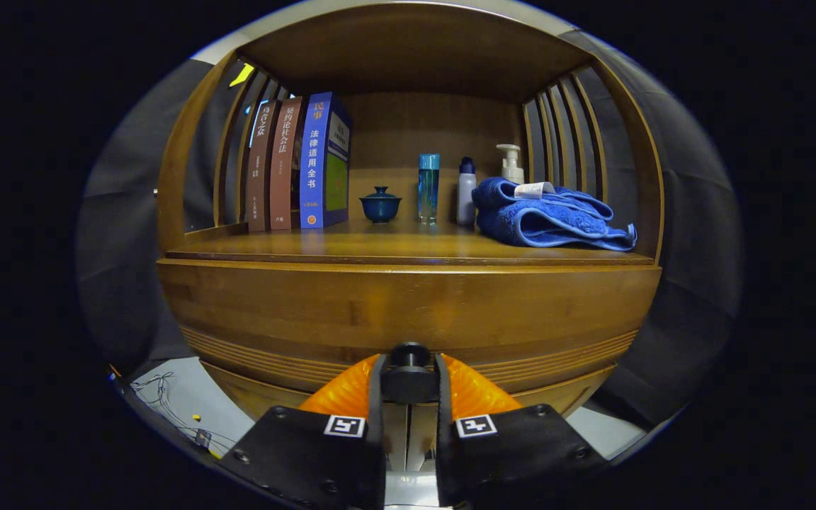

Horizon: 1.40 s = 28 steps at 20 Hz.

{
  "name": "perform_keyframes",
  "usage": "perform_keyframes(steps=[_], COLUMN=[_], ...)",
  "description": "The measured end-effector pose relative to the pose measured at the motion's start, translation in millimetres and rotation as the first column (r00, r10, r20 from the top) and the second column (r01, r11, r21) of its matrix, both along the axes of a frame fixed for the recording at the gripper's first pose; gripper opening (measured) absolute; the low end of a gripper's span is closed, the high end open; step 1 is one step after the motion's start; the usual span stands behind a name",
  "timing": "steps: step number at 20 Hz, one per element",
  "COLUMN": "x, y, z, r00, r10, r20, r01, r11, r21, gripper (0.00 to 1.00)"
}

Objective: Pull open the drawer, take out the items inside it, and place them on the countertop above the cabinet.

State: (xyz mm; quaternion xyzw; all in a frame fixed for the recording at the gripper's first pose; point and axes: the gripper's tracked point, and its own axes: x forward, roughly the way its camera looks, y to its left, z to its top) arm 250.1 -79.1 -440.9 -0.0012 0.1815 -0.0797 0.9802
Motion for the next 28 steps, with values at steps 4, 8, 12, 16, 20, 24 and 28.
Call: perform_keyframes(steps=[4, 8, 12, 16, 20, 24, 28], x=[-20.0, -52.7, -85.0, -108.8, -129.4, -149.6, -163.0], y=[2.4, 5.4, 7.2, 9.6, 12.5, 16.0, 17.1], z=[3.2, 9.0, 14.6, 19.2, 22.4, 22.4, 20.5], r00=[1.000, 1.000, 1.000, 1.000, 1.000, 0.999, 0.999], r10=[0.007, 0.007, 0.009, 0.013, 0.015, 0.027, 0.037], r20=[-0.009, -0.012, -0.018, -0.026, -0.016, -0.025, -0.036], r01=[-0.007, -0.006, -0.008, -0.011, -0.014, -0.026, -0.036], r11=[1.000, 0.999, 0.998, 0.997, 0.999, 0.999, 0.999], r21=[0.003, 0.036, 0.063, 0.072, 0.053, 0.035, 0.028], gripper=[0.32, 0.32, 0.32, 0.32, 0.32, 0.32, 0.32])
